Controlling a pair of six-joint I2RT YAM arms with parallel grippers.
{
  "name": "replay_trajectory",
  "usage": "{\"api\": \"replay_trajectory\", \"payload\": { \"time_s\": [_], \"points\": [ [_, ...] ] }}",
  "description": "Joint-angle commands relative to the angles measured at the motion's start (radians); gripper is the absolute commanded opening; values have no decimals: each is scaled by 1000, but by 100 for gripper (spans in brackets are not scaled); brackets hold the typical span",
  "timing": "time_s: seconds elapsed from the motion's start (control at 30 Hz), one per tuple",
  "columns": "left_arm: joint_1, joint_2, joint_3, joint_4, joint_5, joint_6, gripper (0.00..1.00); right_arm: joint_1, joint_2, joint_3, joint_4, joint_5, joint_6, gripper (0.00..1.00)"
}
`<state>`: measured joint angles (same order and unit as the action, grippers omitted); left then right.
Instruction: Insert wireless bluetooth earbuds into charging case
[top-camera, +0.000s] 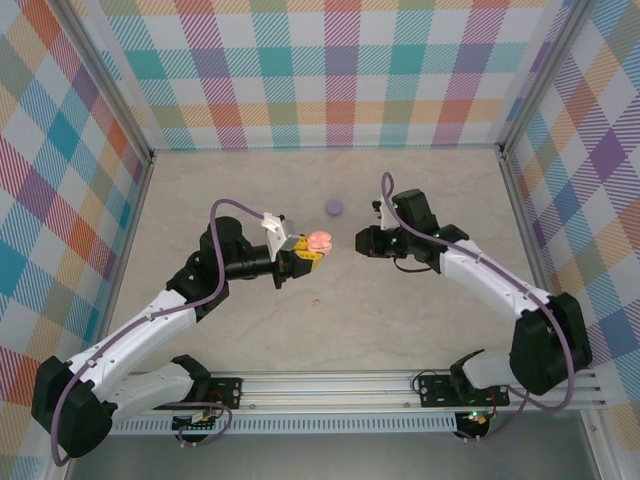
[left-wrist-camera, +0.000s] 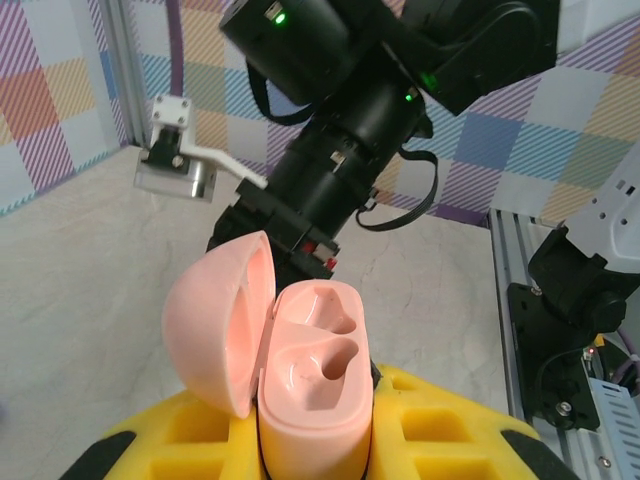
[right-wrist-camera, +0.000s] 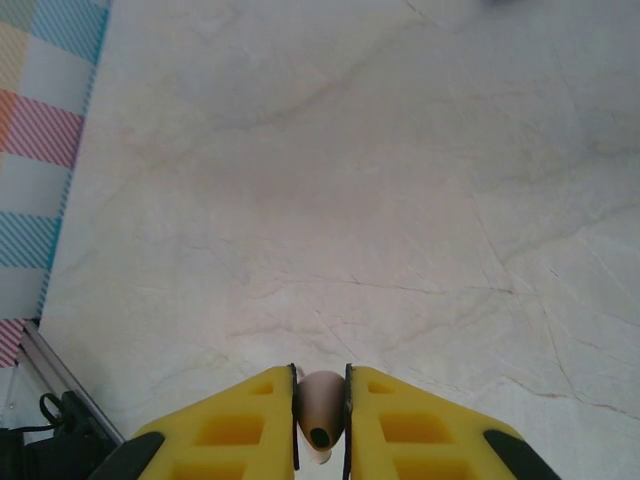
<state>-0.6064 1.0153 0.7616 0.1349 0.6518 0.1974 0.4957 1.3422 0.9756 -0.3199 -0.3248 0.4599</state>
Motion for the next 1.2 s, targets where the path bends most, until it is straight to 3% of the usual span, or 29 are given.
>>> {"api": "replay_trajectory", "payload": {
  "time_s": [0.0,0.5,1.17],
  "points": [
    [2,-5,-6,54,-4,42,6,-8,-77,-9,43,-23,-21,19],
    [2,23,-42,169,-46,19,5,-9,-251,57,120,-145,-49,19],
    [-53,122,-68,456,-153,-133,5,54,-227,164,273,-222,-51,19]
  ]
}}
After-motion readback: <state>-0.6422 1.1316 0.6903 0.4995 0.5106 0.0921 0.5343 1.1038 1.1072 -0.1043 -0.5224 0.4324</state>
